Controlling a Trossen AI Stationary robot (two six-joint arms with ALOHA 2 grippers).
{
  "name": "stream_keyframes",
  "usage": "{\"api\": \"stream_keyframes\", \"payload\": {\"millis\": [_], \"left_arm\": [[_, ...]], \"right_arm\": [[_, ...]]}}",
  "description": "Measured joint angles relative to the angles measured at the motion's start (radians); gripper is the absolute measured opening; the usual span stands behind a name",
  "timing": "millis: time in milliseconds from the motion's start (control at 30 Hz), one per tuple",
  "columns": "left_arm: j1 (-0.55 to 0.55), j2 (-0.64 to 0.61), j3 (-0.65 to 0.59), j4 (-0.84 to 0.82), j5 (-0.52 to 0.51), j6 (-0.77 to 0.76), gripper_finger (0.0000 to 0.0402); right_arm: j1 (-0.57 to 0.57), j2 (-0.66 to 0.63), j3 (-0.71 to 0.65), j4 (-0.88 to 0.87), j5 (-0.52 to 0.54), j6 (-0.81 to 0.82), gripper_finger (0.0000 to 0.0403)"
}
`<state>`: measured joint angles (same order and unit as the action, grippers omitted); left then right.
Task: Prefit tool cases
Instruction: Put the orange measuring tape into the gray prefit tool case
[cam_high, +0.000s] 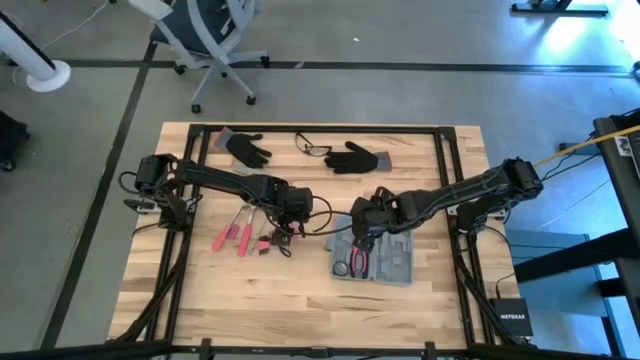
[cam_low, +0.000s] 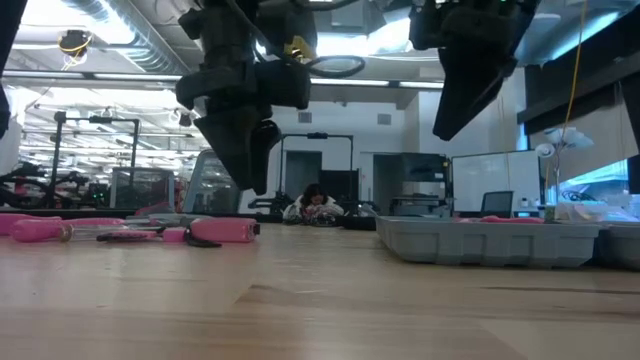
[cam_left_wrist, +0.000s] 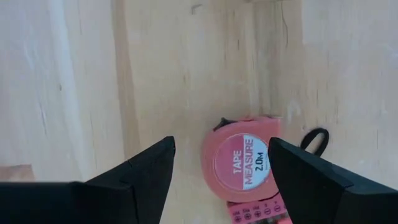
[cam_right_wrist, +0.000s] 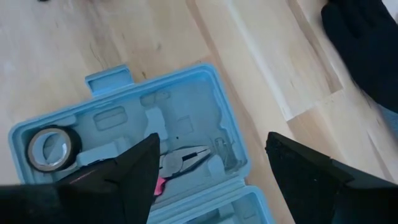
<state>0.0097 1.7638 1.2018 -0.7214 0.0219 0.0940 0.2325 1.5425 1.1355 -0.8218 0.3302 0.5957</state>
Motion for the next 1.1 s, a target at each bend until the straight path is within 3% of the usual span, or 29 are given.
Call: {"api": "stream_keyframes", "payload": {"millis": [267,400,633,1100], "left_arm": [[0.0,0.0,-0.004,-0.028,0.0,0.014,0.0251],[0.004,0.0,-0.039,-0.032,0.035,-0.061,0.0251],[0.007,0.0,-0.091,0.064,0.051,-0.034,0.0251],[-0.044,0.015,-0.102,0.105,0.054,-0.039,0.0251]], "right_arm": [[0.002,0.0,0.0,-0.007,0.0,0.0,0.0282],[0.002,0.0,0.0,-0.01,0.019,-0.002,0.0282],[0.003,0.0,0.0,-0.012,0.019,-0.003,0.0282],[0.002,0.0,0.0,-0.011,0.028,-0.003,0.0282]]}}
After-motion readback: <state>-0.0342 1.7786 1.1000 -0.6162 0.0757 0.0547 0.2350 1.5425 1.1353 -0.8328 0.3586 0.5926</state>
